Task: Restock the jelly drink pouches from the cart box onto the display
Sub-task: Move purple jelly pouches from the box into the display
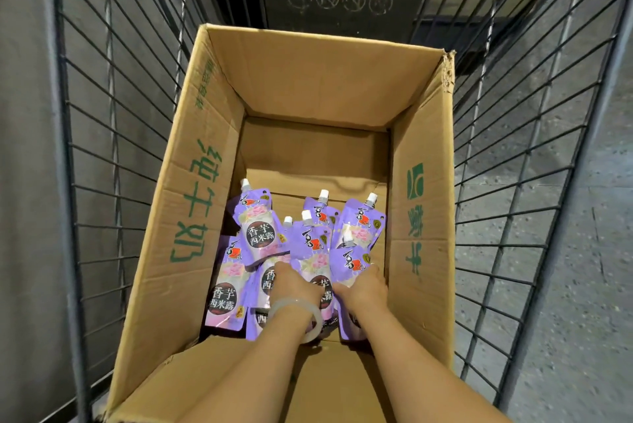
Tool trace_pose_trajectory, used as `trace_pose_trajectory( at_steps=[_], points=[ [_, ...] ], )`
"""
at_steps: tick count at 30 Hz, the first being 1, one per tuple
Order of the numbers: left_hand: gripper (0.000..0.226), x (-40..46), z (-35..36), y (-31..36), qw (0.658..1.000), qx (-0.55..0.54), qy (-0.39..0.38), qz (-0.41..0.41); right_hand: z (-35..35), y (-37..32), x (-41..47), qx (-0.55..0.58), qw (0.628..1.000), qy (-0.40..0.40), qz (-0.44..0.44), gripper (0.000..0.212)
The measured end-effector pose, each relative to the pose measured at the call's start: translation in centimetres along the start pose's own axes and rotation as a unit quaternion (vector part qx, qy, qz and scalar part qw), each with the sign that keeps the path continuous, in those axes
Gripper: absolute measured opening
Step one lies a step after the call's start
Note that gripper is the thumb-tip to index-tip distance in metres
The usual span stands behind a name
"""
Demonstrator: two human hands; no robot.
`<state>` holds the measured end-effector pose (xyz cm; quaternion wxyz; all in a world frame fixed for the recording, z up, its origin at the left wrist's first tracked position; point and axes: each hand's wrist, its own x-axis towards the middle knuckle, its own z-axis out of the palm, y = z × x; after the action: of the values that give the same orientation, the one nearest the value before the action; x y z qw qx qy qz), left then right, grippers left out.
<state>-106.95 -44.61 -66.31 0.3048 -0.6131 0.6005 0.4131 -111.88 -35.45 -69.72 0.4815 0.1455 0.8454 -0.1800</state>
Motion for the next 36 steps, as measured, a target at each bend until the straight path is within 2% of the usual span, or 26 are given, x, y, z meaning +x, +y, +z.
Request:
trace_pose_trajectory(
  at_steps=[5,9,13,17,20,23,25,27,29,33,36],
  points=[
    [0.055,0.7,-0.1,-0.5,0.999,-0.029,-0.025,0.002,-0.1,-0.2,-0.7,-0.003,0.998,0.026,-0.052,0.080],
    [0.055,1.2,-1.6,-0.9,0.993,-0.100,-0.054,-0.020,-0.7,-1.1,-1.9,-0.036,0.995,0.020,-0.095,0.067],
    [0.052,0.7,-3.9,-1.0,0.982,-0.176,-0.063,0.013,-2.2,-2.3,-3.1,0.057,0.990,0.001,-0.130,0.059],
    [0.053,-0.3,-7.7,-0.1,0.972,-0.215,-0.071,0.070,-4.6,-5.0,-3.9,0.167,0.975,-0.052,-0.139,0.081],
    [0.056,-1.4,-10.7,1.0,0.950,-0.277,-0.091,0.113,-7.3,-7.3,-4.7,0.166,0.964,-0.069,-0.195,0.062],
    [0.059,-2.7,-13.1,1.9,0.939,-0.286,-0.116,0.153,-10.0,-9.4,-6.9,0.173,0.947,-0.114,-0.245,0.050],
    [0.051,-3.9,-14.3,2.0,0.934,-0.290,-0.123,0.167,-11.2,-10.3,-8.5,0.198,0.934,-0.169,-0.244,0.060],
    [0.045,-5.9,-15.1,1.8,0.924,-0.306,-0.131,0.186,-12.3,-10.8,-10.6,0.217,0.910,-0.243,-0.255,0.048],
    [0.047,-7.9,-15.6,1.2,0.911,-0.335,-0.130,0.201,-13.2,-10.7,-12.7,0.217,0.890,-0.289,-0.278,0.045],
    [0.048,-12.0,-16.0,-0.7,0.882,-0.380,-0.132,0.247,-14.8,-9.6,-16.1,0.208,0.878,-0.293,-0.316,0.036],
    [0.050,-15.6,-15.2,-2.5,0.854,-0.420,-0.106,0.288,-15.5,-8.7,-18.4,0.191,0.867,-0.294,-0.356,0.034]
  ],
)
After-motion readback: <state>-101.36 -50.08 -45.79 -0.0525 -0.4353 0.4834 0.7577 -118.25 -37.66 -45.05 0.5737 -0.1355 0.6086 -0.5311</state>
